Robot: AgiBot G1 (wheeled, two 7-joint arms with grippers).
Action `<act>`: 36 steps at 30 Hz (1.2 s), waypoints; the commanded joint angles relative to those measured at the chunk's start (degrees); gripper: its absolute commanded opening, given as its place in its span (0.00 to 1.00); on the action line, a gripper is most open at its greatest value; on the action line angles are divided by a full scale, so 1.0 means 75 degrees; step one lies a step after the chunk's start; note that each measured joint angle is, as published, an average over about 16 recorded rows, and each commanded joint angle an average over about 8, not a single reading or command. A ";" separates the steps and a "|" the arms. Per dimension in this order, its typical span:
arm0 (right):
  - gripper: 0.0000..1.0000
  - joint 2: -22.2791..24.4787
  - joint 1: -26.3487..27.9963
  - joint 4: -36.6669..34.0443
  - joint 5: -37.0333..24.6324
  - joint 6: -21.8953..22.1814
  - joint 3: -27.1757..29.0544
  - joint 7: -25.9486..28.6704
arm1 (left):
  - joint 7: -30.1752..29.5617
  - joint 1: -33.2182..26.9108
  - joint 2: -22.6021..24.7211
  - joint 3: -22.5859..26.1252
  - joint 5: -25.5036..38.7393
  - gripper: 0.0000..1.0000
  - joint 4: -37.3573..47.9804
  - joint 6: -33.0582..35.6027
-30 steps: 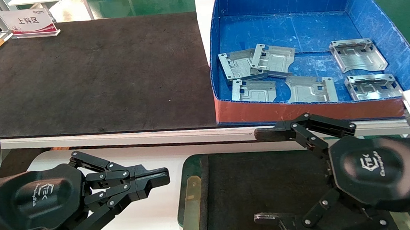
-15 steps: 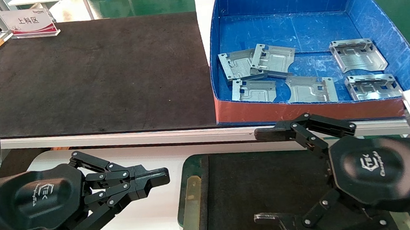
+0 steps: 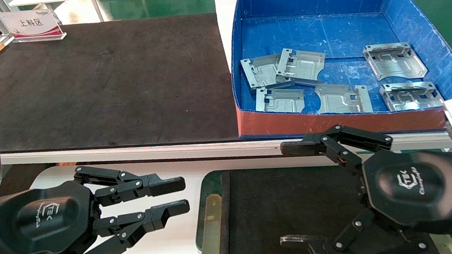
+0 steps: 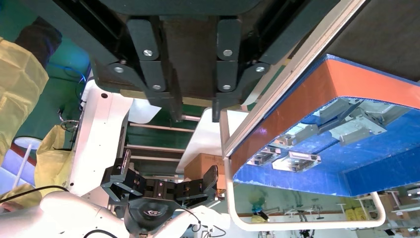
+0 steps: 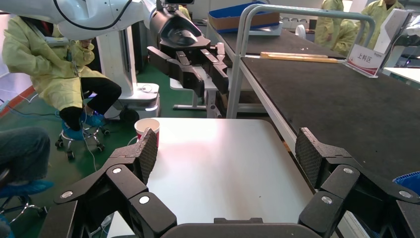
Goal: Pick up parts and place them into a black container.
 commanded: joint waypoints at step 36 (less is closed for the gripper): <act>1.00 -0.2226 0.4029 -0.6814 -0.2948 0.2557 -0.0818 -0.1722 | 0.0001 0.0000 0.0000 0.0001 0.0000 1.00 0.0001 0.0000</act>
